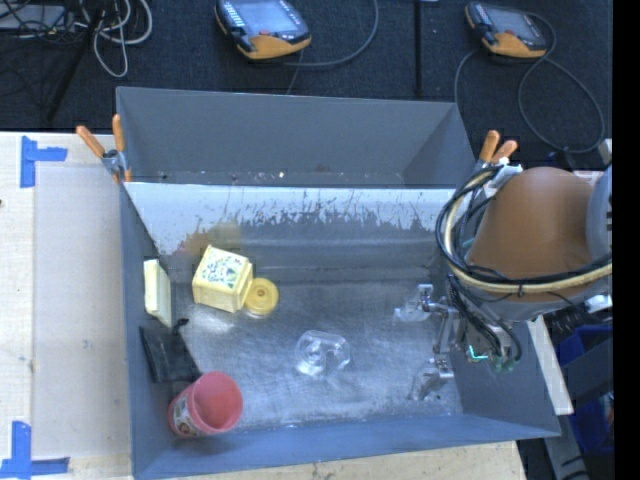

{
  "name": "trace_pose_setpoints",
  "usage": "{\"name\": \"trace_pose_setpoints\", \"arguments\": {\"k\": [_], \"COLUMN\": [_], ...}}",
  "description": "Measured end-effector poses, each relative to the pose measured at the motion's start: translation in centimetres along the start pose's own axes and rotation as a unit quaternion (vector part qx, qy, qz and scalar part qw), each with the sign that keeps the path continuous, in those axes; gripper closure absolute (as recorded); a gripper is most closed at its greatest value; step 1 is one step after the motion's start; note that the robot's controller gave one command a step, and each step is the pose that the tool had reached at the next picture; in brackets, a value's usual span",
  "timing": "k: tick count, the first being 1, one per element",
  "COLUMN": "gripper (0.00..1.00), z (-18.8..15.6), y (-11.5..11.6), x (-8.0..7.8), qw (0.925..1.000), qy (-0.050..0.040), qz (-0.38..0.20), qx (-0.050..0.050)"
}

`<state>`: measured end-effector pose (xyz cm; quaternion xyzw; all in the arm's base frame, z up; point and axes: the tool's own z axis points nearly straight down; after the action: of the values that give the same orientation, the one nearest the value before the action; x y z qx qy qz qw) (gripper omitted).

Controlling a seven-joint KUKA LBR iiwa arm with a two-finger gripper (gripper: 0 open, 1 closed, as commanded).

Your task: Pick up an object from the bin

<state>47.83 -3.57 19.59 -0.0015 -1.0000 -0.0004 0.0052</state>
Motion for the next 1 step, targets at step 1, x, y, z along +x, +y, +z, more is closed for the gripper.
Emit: {"name": "trace_pose_setpoints", "arguments": {"k": [1], "gripper": [0.0], "z": [-0.34], "y": [0.01], "x": [-0.17], "qw": [1.0], "qy": [-0.0039], "qz": [-0.001], "qx": [0.0]}}
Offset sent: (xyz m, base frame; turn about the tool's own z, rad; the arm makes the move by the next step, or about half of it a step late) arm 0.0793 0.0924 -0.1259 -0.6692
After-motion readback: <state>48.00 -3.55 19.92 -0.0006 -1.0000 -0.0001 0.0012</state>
